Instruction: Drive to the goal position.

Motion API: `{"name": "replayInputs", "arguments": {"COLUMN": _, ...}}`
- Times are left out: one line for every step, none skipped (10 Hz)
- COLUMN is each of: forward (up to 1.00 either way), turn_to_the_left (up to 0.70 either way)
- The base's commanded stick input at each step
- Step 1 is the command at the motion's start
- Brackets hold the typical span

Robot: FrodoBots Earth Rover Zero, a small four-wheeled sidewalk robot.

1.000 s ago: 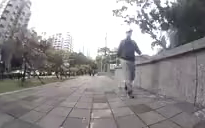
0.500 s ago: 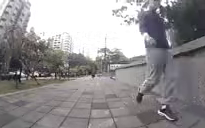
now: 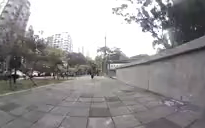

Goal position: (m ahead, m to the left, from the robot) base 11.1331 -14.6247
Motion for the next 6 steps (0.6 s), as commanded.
{"name": "replayInputs", "arguments": {"forward": 0.7, "turn_to_the_left": 0.0}}
{"name": "replayInputs", "arguments": {"forward": 0.7, "turn_to_the_left": 0.0}}
{"name": "replayInputs", "arguments": {"forward": 0.7, "turn_to_the_left": 0.0}}
{"name": "replayInputs", "arguments": {"forward": 0.7, "turn_to_the_left": -0.03}}
{"name": "replayInputs", "arguments": {"forward": 0.7, "turn_to_the_left": -0.11}}
{"name": "replayInputs", "arguments": {"forward": 0.7, "turn_to_the_left": -0.14}}
